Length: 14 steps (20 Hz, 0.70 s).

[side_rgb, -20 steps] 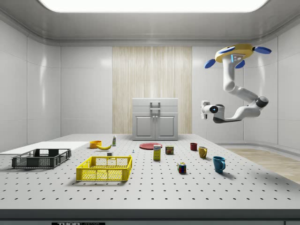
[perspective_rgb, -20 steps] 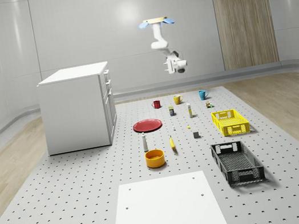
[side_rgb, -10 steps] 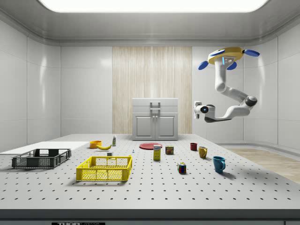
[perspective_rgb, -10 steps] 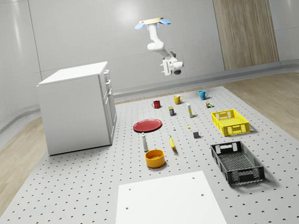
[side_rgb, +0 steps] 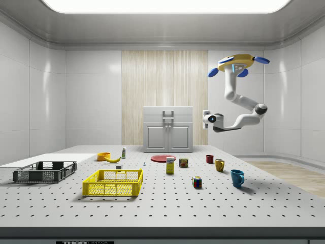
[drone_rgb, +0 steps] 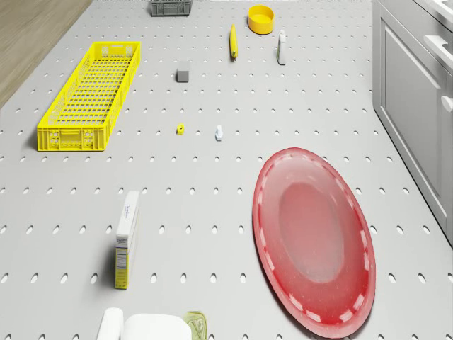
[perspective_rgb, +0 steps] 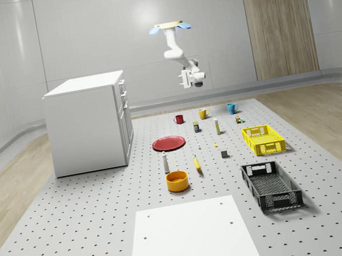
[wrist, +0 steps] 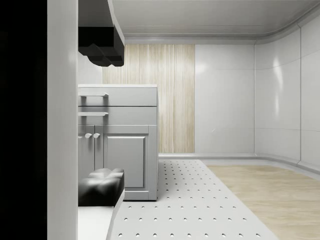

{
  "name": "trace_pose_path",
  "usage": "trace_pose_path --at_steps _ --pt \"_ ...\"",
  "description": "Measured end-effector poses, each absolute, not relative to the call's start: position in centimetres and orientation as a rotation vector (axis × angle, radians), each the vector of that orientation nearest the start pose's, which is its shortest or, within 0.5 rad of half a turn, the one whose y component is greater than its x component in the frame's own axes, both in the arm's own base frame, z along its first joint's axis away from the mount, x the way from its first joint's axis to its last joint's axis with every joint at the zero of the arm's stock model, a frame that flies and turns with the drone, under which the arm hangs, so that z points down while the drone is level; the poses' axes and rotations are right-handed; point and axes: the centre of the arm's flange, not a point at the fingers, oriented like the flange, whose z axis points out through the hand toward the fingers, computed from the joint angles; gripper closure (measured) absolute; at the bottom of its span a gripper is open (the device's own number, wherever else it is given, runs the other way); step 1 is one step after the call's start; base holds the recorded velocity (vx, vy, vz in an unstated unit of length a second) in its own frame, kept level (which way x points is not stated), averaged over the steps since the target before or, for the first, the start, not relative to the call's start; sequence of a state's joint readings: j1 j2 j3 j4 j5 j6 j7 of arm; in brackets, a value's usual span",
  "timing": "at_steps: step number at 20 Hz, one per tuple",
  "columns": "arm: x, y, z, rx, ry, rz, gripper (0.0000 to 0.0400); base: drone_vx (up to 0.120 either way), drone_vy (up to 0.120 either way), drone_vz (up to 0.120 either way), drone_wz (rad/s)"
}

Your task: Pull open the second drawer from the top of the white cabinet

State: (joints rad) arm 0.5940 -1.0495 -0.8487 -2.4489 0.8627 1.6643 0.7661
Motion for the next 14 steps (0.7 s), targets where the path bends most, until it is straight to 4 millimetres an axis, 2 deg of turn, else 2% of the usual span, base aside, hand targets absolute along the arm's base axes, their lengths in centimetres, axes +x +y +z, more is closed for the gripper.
trace_pose_path --at_steps 14 --pt "30.64 -9.97 59.2 -1.484 0.612 0.613 0.01 0.12 -0.12 0.0 0.0"
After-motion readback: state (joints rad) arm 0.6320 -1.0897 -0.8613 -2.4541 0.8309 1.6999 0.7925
